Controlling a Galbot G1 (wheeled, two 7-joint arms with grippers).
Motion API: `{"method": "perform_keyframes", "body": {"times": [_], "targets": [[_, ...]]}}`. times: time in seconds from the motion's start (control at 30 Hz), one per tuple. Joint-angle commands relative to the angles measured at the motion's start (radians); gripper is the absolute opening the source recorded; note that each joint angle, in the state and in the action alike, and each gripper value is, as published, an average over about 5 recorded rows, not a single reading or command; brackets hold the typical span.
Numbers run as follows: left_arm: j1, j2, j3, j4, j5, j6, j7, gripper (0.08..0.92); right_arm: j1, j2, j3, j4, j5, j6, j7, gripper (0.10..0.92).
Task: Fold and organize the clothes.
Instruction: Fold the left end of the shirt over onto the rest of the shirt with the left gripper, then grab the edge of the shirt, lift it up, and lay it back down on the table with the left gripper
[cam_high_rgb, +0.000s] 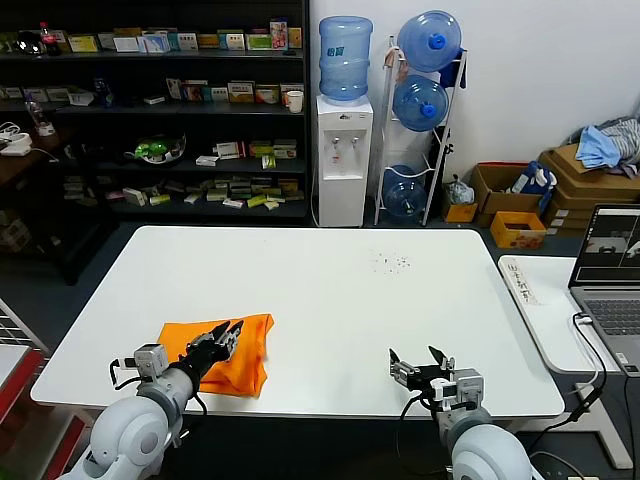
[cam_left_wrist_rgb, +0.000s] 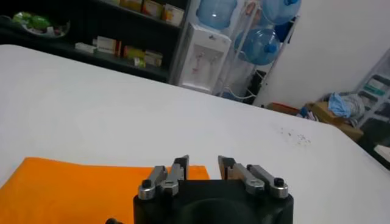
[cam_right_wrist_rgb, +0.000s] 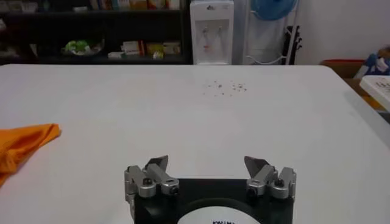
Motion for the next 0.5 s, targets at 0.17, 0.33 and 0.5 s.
{"method": "perform_keyframes", "body": {"times": [0.17,0.33,0.5], "targets": [[0.097,0.163,-0.167,0.046,0.061,-0.062,0.133,0.591,-0.006,-0.005,0.011,0.007,0.001,0.003,-0.005,0.823],[0.123,0.299,-0.245,0.224,0.071,-0.120,0.272,0.738,-0.013,-0.008,0.019,0.008,0.000,0.006,-0.009,0.823],[0.107,0.343,-0.230,0.355,0.015,-0.138,0.340,0.817,-0.010,-0.001,0.019,0.007,0.000,0.009,-0.011,0.823]]}}
